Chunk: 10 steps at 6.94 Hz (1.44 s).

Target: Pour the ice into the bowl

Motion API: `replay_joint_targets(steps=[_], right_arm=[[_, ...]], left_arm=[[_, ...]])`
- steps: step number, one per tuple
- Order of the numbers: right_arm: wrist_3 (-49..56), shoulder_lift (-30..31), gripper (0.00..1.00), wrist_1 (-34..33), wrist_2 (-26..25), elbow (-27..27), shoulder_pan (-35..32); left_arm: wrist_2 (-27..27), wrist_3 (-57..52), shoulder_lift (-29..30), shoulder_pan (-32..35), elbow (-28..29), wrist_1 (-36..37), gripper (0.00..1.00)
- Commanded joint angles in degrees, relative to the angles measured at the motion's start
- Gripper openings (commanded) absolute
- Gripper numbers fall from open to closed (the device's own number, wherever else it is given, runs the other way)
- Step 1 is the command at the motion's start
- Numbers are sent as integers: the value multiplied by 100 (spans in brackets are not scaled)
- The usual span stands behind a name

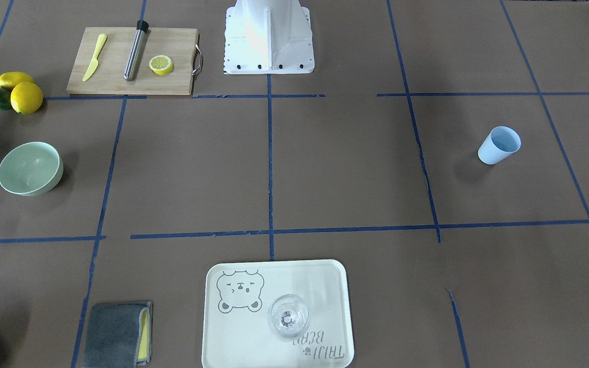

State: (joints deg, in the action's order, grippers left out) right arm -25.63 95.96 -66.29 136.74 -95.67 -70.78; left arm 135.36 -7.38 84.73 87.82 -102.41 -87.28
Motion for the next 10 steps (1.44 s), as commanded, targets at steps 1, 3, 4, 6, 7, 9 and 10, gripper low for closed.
replay_joint_targets(steps=[1, 3, 4, 6, 7, 9, 10], right_arm=[[-908, 116, 96, 905, -183, 145, 468], [-978, 116, 96, 925, -488, 189, 959], [-978, 108, 96, 933, -490, 224, 1040], [-978, 81, 78, 933, -630, 400, 1268], [-970, 81, 11, 942, -640, 400, 1260], [-978, 11, 0, 933, -640, 357, 1260], [-987, -7, 0, 925, -605, 322, 1251]], left_arm=[[-9, 0, -44, -2, -34, 1, 100], [-9, 0, -44, -2, -33, 1, 100], [-9, 0, -44, -2, -34, 1, 100], [-9, 0, -44, -2, -34, -8, 100], [-9, 0, -44, -2, -34, -8, 100], [-18, 0, -44, 7, -42, -17, 100], [-18, 0, -53, 7, -42, -26, 100]])
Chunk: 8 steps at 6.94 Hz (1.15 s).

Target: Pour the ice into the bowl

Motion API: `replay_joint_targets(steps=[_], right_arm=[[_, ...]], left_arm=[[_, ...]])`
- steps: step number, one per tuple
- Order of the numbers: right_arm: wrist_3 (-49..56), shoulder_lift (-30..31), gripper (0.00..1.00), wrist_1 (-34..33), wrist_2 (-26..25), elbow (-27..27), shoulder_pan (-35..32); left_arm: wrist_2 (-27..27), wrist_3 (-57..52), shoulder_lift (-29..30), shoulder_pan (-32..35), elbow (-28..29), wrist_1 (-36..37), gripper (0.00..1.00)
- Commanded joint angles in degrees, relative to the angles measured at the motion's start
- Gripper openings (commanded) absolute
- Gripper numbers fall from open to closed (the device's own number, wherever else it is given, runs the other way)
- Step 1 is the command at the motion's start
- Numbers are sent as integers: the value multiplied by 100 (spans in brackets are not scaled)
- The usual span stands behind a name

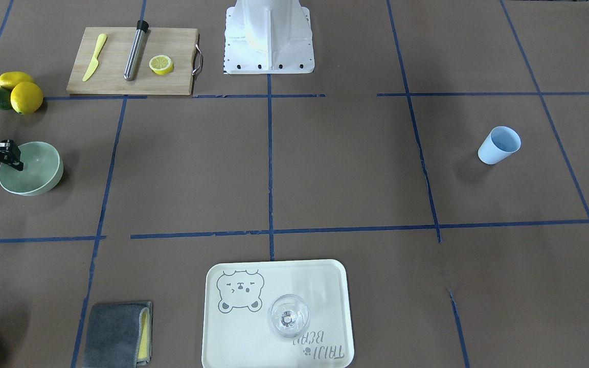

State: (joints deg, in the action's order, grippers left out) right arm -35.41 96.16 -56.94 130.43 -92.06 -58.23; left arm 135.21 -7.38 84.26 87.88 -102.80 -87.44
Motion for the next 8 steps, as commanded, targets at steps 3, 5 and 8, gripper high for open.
replay_joint_targets(steps=[3, 5, 8], right_arm=[[-769, -106, 0, -63, 53, -767, 5], [-2611, -788, 0, -19, 123, -1128, 458], [-5132, -2315, 0, -88, -827, -1130, 2027]], left_arm=[[-3, 0, 2, 10, -38, -10, 100], [-3, 0, 2, 1, -56, -10, 100], [32, 0, 2, 1, -47, -27, 100]])
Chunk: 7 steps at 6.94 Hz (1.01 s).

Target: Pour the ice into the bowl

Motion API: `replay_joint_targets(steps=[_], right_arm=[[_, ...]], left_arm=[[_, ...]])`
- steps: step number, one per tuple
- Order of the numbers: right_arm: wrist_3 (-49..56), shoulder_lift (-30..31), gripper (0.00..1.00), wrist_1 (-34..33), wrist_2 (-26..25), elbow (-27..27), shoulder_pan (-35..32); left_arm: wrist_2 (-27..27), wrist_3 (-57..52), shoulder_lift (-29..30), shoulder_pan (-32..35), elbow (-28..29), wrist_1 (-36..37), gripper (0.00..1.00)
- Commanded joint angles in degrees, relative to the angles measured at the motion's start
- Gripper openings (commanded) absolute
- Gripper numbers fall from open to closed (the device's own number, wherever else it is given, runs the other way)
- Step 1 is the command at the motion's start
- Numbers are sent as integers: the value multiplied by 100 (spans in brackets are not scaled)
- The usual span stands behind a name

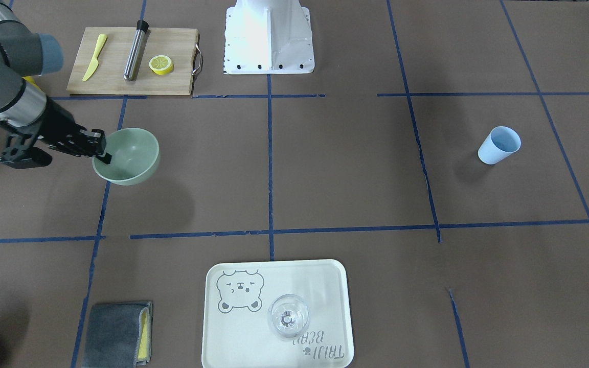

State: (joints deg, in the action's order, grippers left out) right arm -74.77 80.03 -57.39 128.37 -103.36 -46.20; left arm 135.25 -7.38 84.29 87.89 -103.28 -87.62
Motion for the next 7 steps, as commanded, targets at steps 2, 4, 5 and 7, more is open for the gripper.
replay_joint_targets(steps=[2, 4, 5, 7], right_arm=[[-2081, -1878, 0, -497, -1968, 488, 1944], [-2681, -2798, 0, -879, -2340, 1070, 2368], [-2892, -3105, 0, -897, -2603, 1359, 2492], [-2868, -3388, 0, -871, -2641, 1861, 2528]], left_arm=[[28, 0, 0, 0, 1, -10, 100], [28, 0, 0, 0, 1, -19, 100], [36, 0, 0, 0, 1, -19, 100], [36, 0, 0, 0, 1, -19, 100]])
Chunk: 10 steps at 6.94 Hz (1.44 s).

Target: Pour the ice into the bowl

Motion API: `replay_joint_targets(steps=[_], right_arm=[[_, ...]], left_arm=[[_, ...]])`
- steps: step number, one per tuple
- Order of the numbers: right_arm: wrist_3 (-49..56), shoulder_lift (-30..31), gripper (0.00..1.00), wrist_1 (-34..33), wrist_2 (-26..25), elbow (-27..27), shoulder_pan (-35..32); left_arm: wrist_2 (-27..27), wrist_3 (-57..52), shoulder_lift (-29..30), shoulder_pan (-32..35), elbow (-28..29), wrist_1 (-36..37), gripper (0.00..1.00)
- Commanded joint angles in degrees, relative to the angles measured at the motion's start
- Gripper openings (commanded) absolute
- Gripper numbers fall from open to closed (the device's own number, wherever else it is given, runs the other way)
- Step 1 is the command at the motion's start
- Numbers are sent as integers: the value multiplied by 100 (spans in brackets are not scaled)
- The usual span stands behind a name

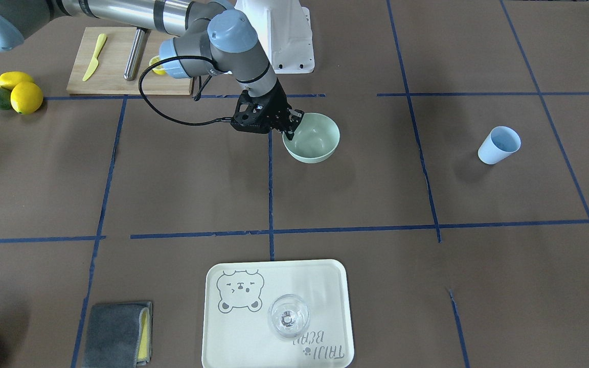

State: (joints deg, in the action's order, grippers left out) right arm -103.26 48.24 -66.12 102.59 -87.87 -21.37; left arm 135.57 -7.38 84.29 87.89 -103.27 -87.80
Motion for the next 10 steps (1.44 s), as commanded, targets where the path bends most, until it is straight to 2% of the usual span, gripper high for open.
replay_joint_targets(steps=[1, 2, 4, 5, 6, 7, 8, 9, 10], right_arm=[[-19, -340, 0, 2, -63, 515, 71], [-19, -359, 0, 2, -63, 525, 71], [-63, -341, 42, 2, -54, 534, 71], [-37, -350, 99, 11, -28, 465, 45], [-37, -341, 100, 20, 7, 229, -120], [-37, -115, 100, -24, 155, -330, -444], [-37, 305, 100, -7, 748, -762, -960], [7, 918, 100, 28, 1346, -1297, -1418], [94, 1472, 100, 63, 1674, -1694, -1736]], left_arm=[[5, 0, 0, 0, 0, 0, 100], [5, 0, 0, 0, 0, 0, 100], [5, 0, 17, -9, 9, -114, 100], [5, 0, 0, -26, 18, -123, 100], [5, 0, 17, -183, 18, -132, 100], [-4, 0, 26, -385, 9, -306, 100], [-47, 0, 44, -743, 0, -360, 100], [22, 0, 27, -817, -9, -596, 100], [22, 9, -43, -817, 35, -1224, 100]])
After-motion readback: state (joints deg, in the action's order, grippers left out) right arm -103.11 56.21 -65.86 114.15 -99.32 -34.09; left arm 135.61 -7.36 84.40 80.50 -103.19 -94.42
